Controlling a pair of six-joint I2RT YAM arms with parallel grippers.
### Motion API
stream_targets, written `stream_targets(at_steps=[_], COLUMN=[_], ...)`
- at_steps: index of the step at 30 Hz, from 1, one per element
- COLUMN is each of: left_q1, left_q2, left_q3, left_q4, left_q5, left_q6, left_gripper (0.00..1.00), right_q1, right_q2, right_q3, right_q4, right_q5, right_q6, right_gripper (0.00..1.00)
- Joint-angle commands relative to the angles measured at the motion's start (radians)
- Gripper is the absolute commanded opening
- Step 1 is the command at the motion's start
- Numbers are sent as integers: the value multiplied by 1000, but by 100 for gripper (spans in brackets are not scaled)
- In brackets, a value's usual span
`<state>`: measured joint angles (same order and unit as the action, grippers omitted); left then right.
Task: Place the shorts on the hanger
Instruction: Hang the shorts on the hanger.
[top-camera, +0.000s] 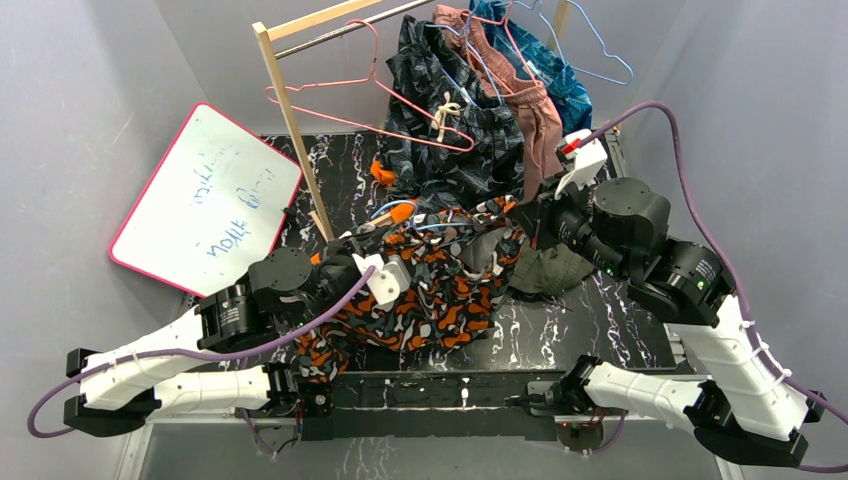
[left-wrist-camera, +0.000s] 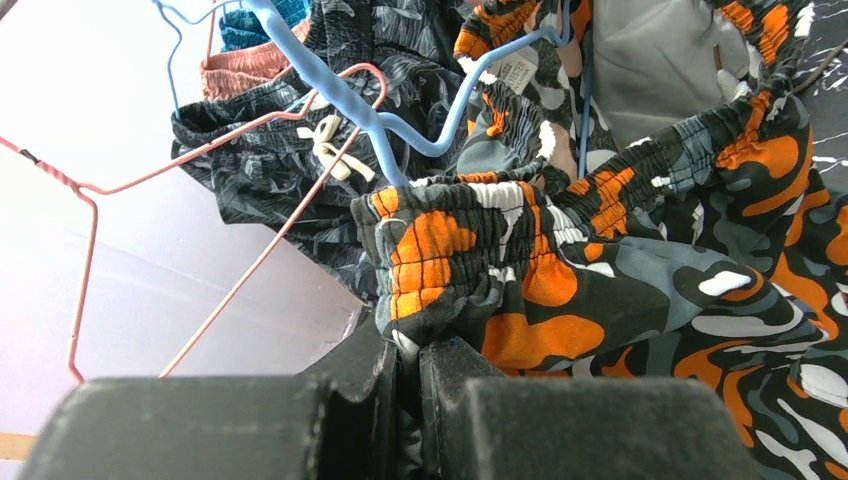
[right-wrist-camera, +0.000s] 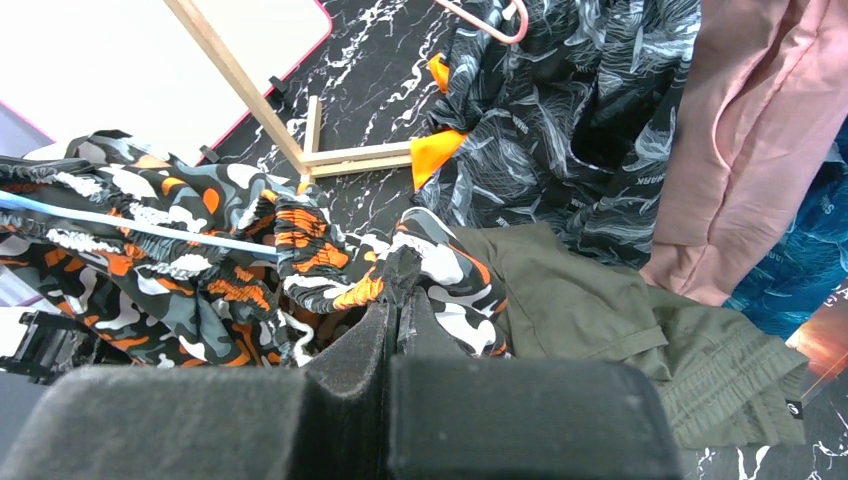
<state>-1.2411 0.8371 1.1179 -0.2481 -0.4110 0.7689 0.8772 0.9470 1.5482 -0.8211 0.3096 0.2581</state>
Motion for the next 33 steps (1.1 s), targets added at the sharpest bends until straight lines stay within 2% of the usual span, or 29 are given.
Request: stream_targets(at_steps=[1, 7, 13, 16, 22, 24, 30, 33], left_q1=[-4, -4, -4, -4, -4, -4, -4, -5], left_q2=[2, 31, 60, 59, 43, 25, -16, -13], left_q3=[17, 17, 4, -18, -56, -80, -127, -135], left_q4=[57, 127, 200, 252, 297, 324, 465, 521], left_q5=[31, 63, 177, 222, 236, 225, 195, 191], left_q6=[-30, -53, -96, -123, -153, -159, -160, -163], left_gripper=[0, 0, 0, 0, 0, 0, 0, 0], right_q1=[-3, -3, -4, -4, -4, -4, -3, -4], right_q2=[-7, 61, 99, 104, 40, 36, 64, 42], right_q3=[38, 71, 32, 20, -12, -30, -75, -123], right_q4=[52, 15, 122, 231, 395, 383, 224, 229], right_q5=[-52, -123, -204, -280, -230, -241, -406, -480], right_q6=[7, 109, 165, 184, 216, 222, 192, 190], right_gripper=[0, 0, 0, 0, 0, 0, 0, 0])
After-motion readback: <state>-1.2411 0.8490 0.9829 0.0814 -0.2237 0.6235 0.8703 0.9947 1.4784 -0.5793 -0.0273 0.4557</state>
